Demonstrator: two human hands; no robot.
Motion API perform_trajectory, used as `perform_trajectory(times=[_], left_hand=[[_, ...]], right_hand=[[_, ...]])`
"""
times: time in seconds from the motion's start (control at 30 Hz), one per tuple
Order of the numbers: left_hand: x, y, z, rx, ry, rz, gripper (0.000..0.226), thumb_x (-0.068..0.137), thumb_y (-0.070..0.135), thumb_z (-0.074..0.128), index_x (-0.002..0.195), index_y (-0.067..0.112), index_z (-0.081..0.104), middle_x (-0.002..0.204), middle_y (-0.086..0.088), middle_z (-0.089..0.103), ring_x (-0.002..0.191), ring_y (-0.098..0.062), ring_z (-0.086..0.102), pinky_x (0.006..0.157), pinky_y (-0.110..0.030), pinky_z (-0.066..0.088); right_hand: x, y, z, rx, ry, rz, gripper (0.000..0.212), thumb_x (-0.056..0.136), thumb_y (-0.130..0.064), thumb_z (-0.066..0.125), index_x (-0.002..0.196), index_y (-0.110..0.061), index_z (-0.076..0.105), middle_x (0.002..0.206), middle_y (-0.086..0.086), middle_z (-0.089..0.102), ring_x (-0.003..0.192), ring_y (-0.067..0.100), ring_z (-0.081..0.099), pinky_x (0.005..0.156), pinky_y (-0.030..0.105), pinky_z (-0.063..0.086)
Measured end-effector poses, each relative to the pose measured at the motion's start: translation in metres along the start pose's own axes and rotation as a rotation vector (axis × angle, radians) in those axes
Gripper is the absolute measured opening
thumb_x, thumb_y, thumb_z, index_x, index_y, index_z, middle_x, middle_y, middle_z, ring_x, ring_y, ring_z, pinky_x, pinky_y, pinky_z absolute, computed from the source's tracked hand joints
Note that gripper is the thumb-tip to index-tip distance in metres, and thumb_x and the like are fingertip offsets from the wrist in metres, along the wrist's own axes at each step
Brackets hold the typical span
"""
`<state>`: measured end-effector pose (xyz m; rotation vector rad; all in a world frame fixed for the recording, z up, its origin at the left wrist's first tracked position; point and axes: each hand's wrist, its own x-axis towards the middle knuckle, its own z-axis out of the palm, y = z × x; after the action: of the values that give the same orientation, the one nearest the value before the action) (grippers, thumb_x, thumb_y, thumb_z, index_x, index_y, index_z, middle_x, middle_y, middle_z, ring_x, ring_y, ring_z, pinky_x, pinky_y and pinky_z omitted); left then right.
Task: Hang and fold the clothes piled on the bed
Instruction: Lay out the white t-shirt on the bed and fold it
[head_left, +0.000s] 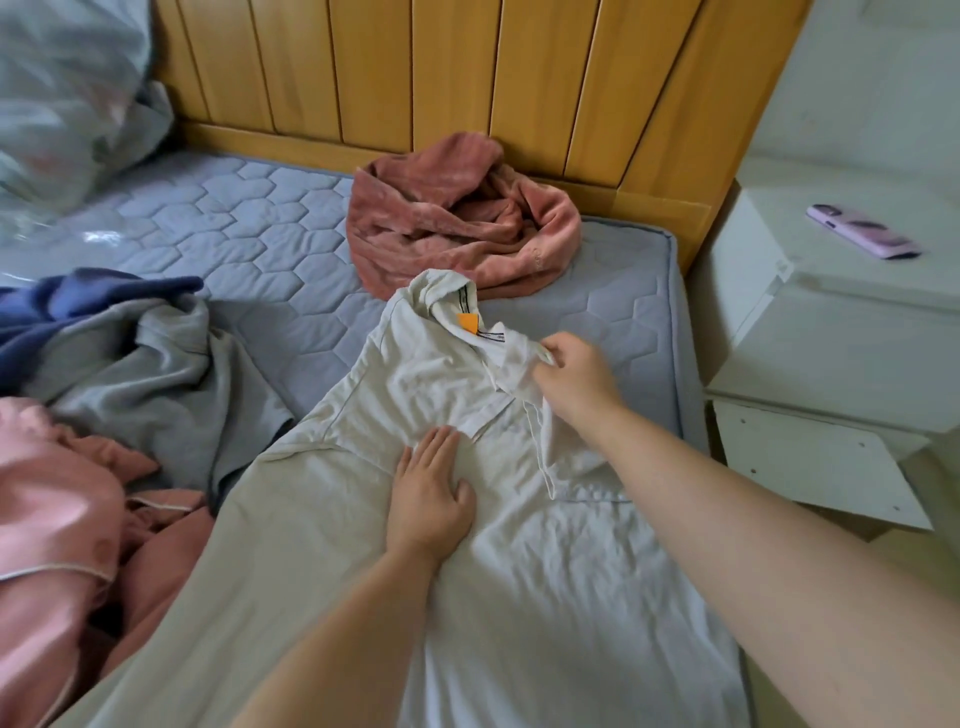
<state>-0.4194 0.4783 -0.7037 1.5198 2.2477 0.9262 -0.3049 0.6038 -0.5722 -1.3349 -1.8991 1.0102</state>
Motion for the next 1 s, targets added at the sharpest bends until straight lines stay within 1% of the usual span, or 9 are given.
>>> perform_trajectory(times=[0.13, 0.23, 0.37, 0.5, 0.6, 0.67, 0.77, 0.87, 1.0], left_hand=[[0.004, 0.014, -0.033, -0.7, -0.019, -0.414, 0.036, 0.091, 0.01, 0.047, 0.122, 0.015, 0.063, 0.131, -0.002, 0.058, 0.127, -0.016, 0.048, 0.109, -0.028, 0.033], [0.001, 0.012, -0.059, -0.855, 0.068, -0.555, 0.037, 0.094, 0.015, 0.048, 0.13, 0.017, 0.057, 0.115, -0.002, 0.064, 0.1, -0.015, 0.058, 0.087, -0.028, 0.044], [-0.019, 0.019, -0.078, -0.38, 0.235, -0.278, 0.05, 0.09, 0.015, 0.054, 0.138, 0.018, 0.042, 0.128, 0.001, 0.048, 0.111, -0.015, 0.05, 0.092, -0.031, 0.043], [-0.033, 0.026, -0.071, 0.235, 0.288, 0.192, 0.071, 0.073, 0.013, 0.07, 0.139, 0.014, 0.044, 0.136, -0.013, 0.046, 0.125, -0.033, 0.04, 0.105, -0.044, 0.034], [-0.026, 0.033, -0.07, 0.704, 0.014, 0.378, 0.084, 0.081, 0.018, 0.061, 0.151, 0.029, 0.016, 0.159, -0.008, 0.008, 0.146, -0.031, 0.0, 0.115, -0.054, -0.003], [-0.019, 0.033, -0.067, 0.911, -0.195, 0.388, 0.084, 0.087, 0.029, 0.06, 0.152, 0.029, 0.006, 0.159, -0.002, 0.006, 0.146, -0.028, -0.009, 0.11, -0.055, -0.015], [-0.015, 0.034, -0.073, 0.958, -0.194, 0.303, 0.067, 0.085, 0.02, 0.062, 0.143, 0.024, 0.027, 0.13, 0.0, 0.052, 0.13, -0.025, 0.038, 0.115, -0.05, 0.008], [-0.017, 0.031, -0.095, 0.865, -0.078, 0.38, 0.031, 0.079, 0.005, 0.06, 0.107, 0.017, 0.054, 0.098, 0.001, 0.061, 0.095, -0.023, 0.057, 0.093, -0.034, 0.035], [-0.024, -0.009, -0.127, 0.646, 0.214, 0.681, 0.01, 0.062, 0.003, 0.056, 0.069, 0.011, 0.055, 0.066, -0.006, 0.05, 0.059, -0.028, 0.051, 0.061, -0.034, 0.044]], right_hand=[[-0.045, 0.003, -0.007, -0.047, -0.178, -0.179, 0.025, 0.078, 0.009, 0.048, 0.083, -0.002, 0.07, 0.074, 0.006, 0.063, 0.068, 0.014, 0.052, 0.061, 0.024, 0.04], [-0.079, 0.018, -0.008, -0.283, -0.314, -0.267, 0.033, 0.076, 0.009, 0.045, 0.086, -0.005, 0.073, 0.093, 0.007, 0.071, 0.088, 0.02, 0.061, 0.078, 0.028, 0.046], [-0.117, 0.055, 0.003, -0.539, -0.457, -0.468, 0.031, 0.068, 0.002, 0.056, 0.059, -0.027, 0.052, 0.068, -0.006, 0.051, 0.078, 0.027, 0.056, 0.071, 0.03, 0.041], [-0.148, 0.089, 0.009, -0.582, -0.46, -0.245, 0.028, 0.077, -0.002, 0.053, 0.066, -0.028, 0.047, 0.079, -0.003, 0.057, 0.08, 0.019, 0.054, 0.073, 0.03, 0.045], [-0.161, 0.1, 0.018, -0.461, -0.417, -0.102, 0.023, 0.077, -0.002, 0.049, 0.068, -0.023, 0.047, 0.076, -0.003, 0.057, 0.074, 0.019, 0.058, 0.068, 0.032, 0.047], [-0.166, 0.102, 0.022, -0.439, -0.387, -0.113, 0.026, 0.074, 0.002, 0.048, 0.069, -0.024, 0.045, 0.077, -0.002, 0.055, 0.074, 0.02, 0.056, 0.066, 0.035, 0.046], [-0.169, 0.101, 0.021, -0.459, -0.398, -0.184, 0.025, 0.076, 0.006, 0.047, 0.09, -0.012, 0.057, 0.092, 0.001, 0.058, 0.083, 0.021, 0.055, 0.073, 0.035, 0.048], [-0.162, 0.089, 0.011, -0.556, -0.473, -0.182, 0.022, 0.082, 0.005, 0.046, 0.094, -0.011, 0.056, 0.099, 0.004, 0.06, 0.089, 0.023, 0.058, 0.074, 0.032, 0.046], [-0.154, 0.064, -0.012, -0.549, 0.106, -0.312, 0.018, 0.074, 0.009, 0.06, 0.087, -0.004, 0.06, 0.078, 0.016, 0.062, 0.068, 0.034, 0.059, 0.055, 0.034, 0.042]])
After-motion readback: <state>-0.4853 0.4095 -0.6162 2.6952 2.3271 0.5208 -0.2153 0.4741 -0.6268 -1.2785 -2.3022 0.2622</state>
